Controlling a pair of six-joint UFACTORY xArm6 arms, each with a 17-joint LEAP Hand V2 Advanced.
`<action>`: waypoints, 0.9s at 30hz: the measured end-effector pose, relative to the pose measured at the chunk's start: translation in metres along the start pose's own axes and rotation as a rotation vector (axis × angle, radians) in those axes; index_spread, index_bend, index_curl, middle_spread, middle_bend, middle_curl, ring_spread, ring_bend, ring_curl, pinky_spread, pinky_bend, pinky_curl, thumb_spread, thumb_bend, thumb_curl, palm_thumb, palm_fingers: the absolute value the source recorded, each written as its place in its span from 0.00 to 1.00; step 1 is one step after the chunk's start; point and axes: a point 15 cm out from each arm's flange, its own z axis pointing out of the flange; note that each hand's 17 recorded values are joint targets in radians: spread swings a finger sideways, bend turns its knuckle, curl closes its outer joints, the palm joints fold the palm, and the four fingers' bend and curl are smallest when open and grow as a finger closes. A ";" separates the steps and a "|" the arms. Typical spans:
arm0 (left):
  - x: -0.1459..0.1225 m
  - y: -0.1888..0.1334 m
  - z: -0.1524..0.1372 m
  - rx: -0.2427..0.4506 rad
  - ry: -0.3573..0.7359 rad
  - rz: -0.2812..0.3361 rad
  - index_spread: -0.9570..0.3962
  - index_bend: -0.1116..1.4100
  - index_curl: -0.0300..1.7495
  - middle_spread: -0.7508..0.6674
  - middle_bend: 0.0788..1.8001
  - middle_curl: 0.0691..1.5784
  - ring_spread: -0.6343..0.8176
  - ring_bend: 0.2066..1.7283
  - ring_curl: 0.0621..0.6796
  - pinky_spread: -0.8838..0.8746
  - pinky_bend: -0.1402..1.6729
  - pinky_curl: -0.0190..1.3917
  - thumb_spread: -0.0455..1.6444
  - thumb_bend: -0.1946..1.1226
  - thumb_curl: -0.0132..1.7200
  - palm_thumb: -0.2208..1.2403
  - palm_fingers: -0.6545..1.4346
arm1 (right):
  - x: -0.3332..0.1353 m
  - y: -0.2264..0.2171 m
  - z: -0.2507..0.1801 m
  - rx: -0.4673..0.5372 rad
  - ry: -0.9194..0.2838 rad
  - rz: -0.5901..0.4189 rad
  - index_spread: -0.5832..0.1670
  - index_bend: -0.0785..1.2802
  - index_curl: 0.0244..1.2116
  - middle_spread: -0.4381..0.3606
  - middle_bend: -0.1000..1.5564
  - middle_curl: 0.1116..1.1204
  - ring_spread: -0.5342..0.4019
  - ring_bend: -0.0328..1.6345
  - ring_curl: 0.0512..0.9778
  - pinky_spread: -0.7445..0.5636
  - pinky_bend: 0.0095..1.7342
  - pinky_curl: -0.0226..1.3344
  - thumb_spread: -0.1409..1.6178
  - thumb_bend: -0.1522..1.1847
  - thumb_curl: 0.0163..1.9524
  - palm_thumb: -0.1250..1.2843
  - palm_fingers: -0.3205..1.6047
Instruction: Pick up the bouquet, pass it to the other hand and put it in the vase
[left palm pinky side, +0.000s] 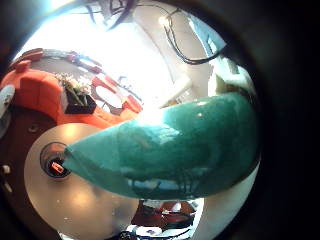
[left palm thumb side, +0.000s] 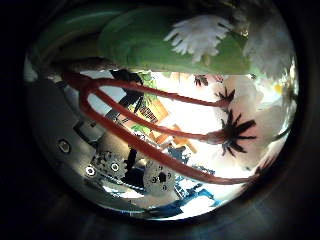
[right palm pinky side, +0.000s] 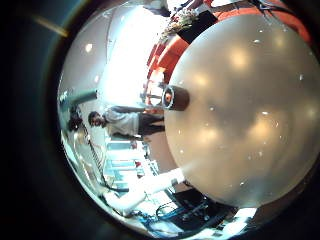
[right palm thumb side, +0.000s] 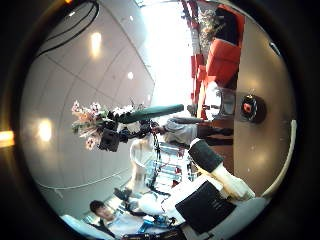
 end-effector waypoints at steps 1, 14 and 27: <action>-0.004 0.000 -0.002 0.011 0.001 -0.007 0.18 0.61 0.73 0.15 0.67 0.67 0.18 0.97 0.91 0.16 0.79 0.85 0.68 0.27 0.54 0.89 0.72 | 0.004 0.000 0.000 0.013 0.006 0.008 0.45 0.16 0.21 0.74 0.18 0.21 0.80 0.26 0.21 0.90 0.29 0.29 0.68 0.10 0.28 0.64 0.15; -0.054 0.004 -0.007 0.062 -0.003 -0.076 0.18 0.59 0.76 0.15 0.67 0.67 0.18 0.97 0.90 0.15 0.77 0.88 0.68 0.25 0.56 0.89 0.73 | 0.013 0.001 -0.002 0.040 0.028 0.022 0.47 0.17 0.20 0.77 0.17 0.21 0.81 0.25 0.22 0.91 0.28 0.27 0.69 0.10 0.28 0.65 0.16; -0.114 -0.004 -0.013 0.077 -0.021 -0.166 0.18 0.56 0.78 0.14 0.66 0.68 0.18 0.96 0.89 0.14 0.75 0.90 0.69 0.24 0.57 0.90 0.73 | 0.015 0.002 -0.001 0.035 0.031 0.028 0.48 0.17 0.20 0.77 0.18 0.21 0.81 0.25 0.23 0.91 0.29 0.26 0.69 0.10 0.28 0.66 0.16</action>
